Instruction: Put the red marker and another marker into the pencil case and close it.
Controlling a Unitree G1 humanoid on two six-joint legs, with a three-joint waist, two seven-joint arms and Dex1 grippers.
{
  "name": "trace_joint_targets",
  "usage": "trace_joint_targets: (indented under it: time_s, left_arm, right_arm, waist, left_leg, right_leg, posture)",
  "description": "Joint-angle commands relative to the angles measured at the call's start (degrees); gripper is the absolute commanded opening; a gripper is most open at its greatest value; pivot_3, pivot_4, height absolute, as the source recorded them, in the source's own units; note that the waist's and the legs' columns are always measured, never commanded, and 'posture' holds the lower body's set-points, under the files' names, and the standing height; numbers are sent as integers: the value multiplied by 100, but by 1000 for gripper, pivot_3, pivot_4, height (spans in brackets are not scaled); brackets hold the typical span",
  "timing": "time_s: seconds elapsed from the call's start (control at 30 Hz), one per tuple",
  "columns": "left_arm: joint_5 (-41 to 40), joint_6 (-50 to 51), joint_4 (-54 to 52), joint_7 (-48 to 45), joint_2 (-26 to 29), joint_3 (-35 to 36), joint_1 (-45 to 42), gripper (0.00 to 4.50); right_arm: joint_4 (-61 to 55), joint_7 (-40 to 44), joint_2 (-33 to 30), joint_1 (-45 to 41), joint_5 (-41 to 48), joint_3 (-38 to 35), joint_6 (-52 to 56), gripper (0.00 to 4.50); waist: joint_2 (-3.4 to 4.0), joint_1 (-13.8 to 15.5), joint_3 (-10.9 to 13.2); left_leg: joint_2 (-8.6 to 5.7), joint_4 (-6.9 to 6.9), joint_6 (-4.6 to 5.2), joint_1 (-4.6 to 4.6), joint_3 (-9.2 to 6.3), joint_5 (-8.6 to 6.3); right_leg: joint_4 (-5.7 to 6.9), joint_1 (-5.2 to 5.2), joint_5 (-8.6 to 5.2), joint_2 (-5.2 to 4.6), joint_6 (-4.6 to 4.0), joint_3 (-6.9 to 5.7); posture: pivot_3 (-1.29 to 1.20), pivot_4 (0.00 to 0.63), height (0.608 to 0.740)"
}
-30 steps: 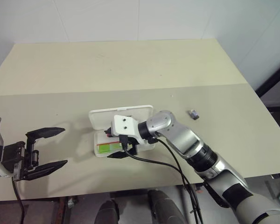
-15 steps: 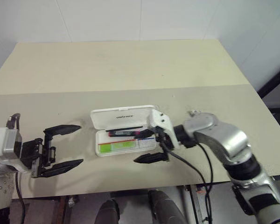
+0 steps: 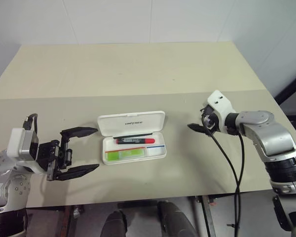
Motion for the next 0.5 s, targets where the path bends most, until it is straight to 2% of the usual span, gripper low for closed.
trace_joint_targets:
  time_s: [0.03,0.37,0.5]
  left_arm:
    - [30,-107,39,-71,10,10,-109,4500]
    - [48,-137,21,-90,25,65,-26,4500]
    - [53,-130,-3,-59,23,50,-23,4500]
  right_arm:
    - [183,-393,130,14,-150,-360,-353,4481]
    - [152,-370,-33,455,-101,-572,-190,4481]
    - [559,-357,52,436,-78,-598,-270,4481]
  waist:
    - [0,2,0]
    - [0,8,0]
    - [0,0,0]
  left_leg:
    - [0,-1,0,0,1,0]
    - [0,5,1,1,1,0]
    - [0,7,1,2,2,0]
  right_leg:
    - [-1,0,0,-1,0,0]
    - [3,3,1,-2,2,1]
    - [4,4,2,-2,3,3]
  posture:
    - [0,150,740]
    - [0,150,740]
    - [0,150,740]
